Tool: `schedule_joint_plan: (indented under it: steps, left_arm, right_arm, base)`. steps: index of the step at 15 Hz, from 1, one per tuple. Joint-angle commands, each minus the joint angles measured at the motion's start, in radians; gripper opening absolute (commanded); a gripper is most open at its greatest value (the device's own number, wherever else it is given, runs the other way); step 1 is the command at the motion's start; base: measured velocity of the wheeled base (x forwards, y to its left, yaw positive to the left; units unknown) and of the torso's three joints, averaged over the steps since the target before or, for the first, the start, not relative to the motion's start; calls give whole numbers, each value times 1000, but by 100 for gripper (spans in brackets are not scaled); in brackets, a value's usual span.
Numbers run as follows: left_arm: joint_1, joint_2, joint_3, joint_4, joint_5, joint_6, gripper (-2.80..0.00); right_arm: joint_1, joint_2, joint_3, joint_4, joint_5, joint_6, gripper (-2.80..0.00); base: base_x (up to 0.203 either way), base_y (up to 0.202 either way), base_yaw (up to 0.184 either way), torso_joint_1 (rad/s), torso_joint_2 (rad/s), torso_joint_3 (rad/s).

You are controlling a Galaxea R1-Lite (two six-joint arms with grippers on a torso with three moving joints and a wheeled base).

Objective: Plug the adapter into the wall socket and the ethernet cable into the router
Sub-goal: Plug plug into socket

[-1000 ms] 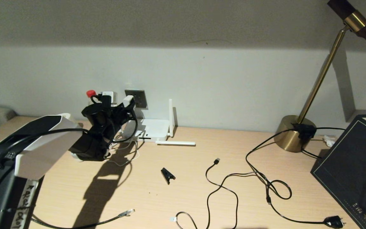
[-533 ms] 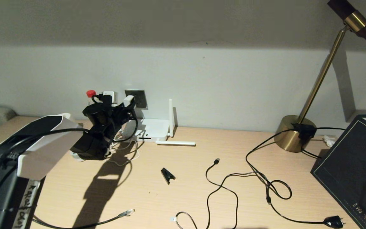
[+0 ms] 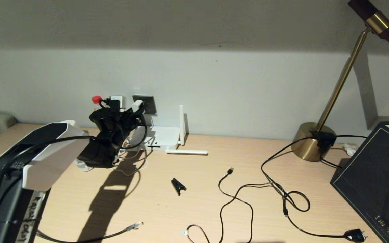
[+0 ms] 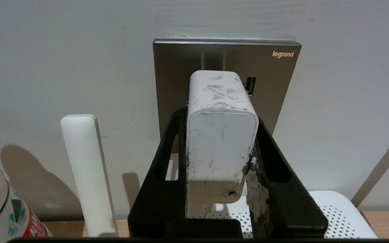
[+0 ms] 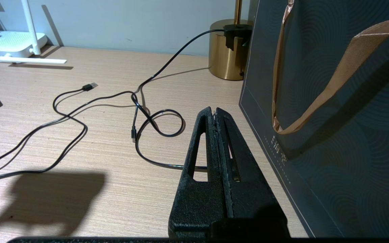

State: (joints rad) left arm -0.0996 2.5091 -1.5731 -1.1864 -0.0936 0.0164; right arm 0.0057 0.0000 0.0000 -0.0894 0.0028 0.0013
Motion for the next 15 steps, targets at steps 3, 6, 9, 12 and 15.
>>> schedule_joint_plan:
  steps: [3,6,9,12,15]
  left_arm:
    - [-2,4,-15,-1,-1,8,-280]
    - [-5,4,-35,13,-1,11,-280]
    - [-6,5,-50,28,0,11,-280]
    - [-6,11,-50,28,1,11,-280]
    - [-6,21,-74,28,1,11,-280]
  right_arm:
    - [0,2,35,-1,0,0,-280]
    - [0,2,35,-1,0,0,-280]
    - [0,2,35,-1,0,0,-280]
    - [0,2,35,-1,0,0,-280]
    - [0,2,35,-1,0,0,-280]
  base:
    - [0,0,0,0,0,0]
    - [0,0,0,0,0,0]
    - [0,0,0,0,0,0]
    - [0,0,0,0,0,0]
    - [0,0,0,0,0,0]
